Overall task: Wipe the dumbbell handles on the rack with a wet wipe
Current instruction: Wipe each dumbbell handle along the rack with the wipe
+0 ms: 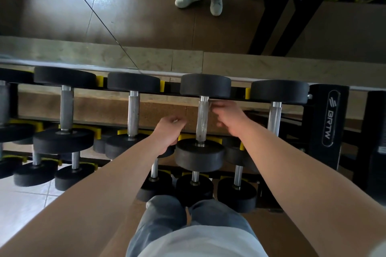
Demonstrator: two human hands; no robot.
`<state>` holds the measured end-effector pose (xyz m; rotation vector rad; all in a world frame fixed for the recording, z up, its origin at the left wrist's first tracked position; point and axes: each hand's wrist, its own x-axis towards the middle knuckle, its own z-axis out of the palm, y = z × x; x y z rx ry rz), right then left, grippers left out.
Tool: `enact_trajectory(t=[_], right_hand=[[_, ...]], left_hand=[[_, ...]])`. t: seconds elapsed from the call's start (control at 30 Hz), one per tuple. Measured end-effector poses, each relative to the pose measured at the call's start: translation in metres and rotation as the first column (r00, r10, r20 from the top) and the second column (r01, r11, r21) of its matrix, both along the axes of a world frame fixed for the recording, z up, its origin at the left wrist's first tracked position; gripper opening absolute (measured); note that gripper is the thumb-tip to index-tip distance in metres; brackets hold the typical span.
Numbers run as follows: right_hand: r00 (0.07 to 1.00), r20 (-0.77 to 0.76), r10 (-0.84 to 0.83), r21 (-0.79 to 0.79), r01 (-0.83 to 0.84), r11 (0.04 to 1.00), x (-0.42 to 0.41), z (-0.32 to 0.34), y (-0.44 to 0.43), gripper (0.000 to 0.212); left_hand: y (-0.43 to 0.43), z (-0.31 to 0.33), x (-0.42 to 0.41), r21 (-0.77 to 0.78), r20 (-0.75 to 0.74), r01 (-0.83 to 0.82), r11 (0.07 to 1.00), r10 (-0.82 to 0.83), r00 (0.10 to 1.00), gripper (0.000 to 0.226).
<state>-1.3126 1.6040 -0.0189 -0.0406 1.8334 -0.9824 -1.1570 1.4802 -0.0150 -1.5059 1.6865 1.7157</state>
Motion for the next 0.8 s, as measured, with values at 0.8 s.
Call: enact_trajectory(t=[0.8], right_hand=[[0.964, 0.203, 0.172, 0.071, -0.19, 0.979, 0.008, -0.01, 0.01, 0.032]], left_hand=[[0.004, 0.004, -0.005, 0.07, 0.073, 0.121, 0.99, -0.126, 0.989, 0.019]])
